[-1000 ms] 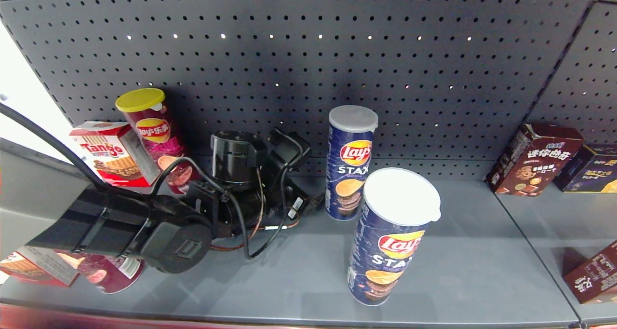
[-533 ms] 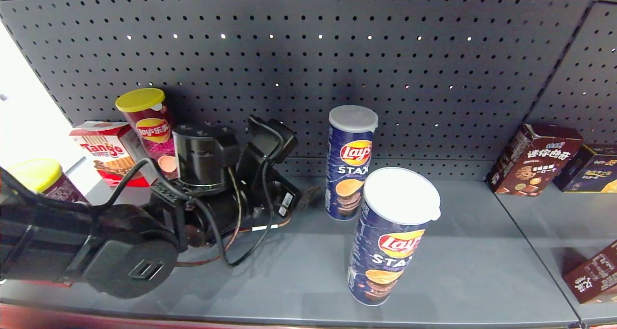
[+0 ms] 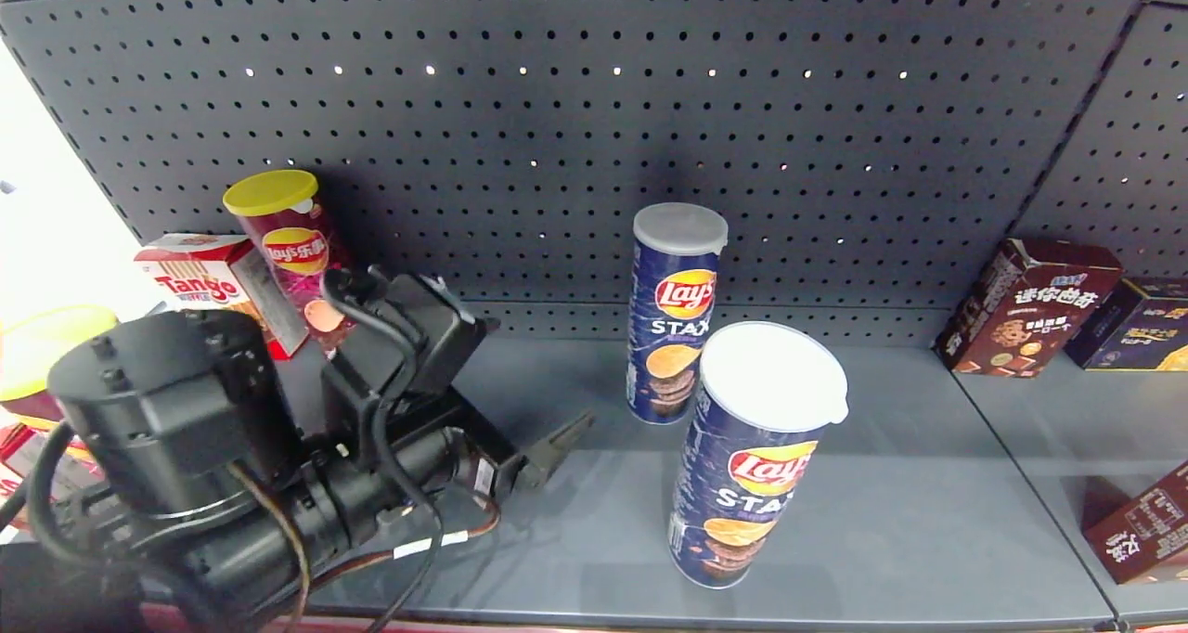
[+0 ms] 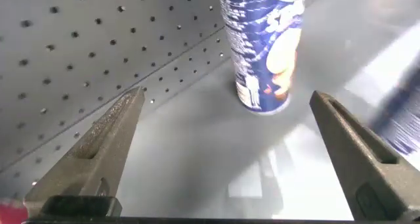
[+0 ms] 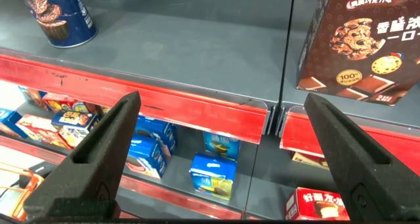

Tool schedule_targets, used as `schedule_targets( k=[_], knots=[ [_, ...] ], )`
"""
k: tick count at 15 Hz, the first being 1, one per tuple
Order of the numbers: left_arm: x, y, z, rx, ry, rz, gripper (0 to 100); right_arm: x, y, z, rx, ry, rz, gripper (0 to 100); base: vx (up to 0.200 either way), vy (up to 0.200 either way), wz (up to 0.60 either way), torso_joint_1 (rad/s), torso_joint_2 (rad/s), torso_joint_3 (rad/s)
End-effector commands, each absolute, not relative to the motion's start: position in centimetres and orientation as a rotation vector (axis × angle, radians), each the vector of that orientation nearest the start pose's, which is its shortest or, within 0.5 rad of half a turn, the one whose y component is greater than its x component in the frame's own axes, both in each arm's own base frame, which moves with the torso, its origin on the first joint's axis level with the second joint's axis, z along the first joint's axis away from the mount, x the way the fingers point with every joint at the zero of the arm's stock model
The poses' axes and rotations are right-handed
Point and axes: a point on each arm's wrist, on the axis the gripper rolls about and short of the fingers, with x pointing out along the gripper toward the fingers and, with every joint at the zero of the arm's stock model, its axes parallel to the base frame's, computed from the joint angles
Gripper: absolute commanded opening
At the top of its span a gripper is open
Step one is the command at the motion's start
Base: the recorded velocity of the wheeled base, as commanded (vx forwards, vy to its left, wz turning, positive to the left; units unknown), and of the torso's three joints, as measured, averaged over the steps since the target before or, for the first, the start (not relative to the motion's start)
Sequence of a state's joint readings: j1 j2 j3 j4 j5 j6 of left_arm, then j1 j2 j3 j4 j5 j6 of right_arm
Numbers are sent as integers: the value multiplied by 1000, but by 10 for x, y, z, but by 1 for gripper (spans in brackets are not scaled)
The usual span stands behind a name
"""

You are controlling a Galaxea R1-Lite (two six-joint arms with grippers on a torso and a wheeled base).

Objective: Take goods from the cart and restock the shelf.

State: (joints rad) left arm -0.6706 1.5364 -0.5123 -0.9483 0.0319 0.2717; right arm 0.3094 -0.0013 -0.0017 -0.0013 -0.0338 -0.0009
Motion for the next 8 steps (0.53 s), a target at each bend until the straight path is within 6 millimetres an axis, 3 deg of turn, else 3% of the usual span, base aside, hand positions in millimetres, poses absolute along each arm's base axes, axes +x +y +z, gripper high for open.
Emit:
schedule_targets(
  k=[1, 5, 8],
  knots=[
    [163, -131, 179, 278, -42, -693, 100, -22, -8, 76, -1, -3, 276, 100, 0, 0, 0, 0, 0, 0],
    [129, -109, 167, 262, -31, -719, 100, -22, -8, 76, -1, -3, 276, 100, 0, 0, 0, 0, 0, 0],
    [90, -76, 154, 185, -27, -710, 100, -22, -8, 76, -1, -3, 276, 100, 0, 0, 0, 0, 0, 0]
  ],
)
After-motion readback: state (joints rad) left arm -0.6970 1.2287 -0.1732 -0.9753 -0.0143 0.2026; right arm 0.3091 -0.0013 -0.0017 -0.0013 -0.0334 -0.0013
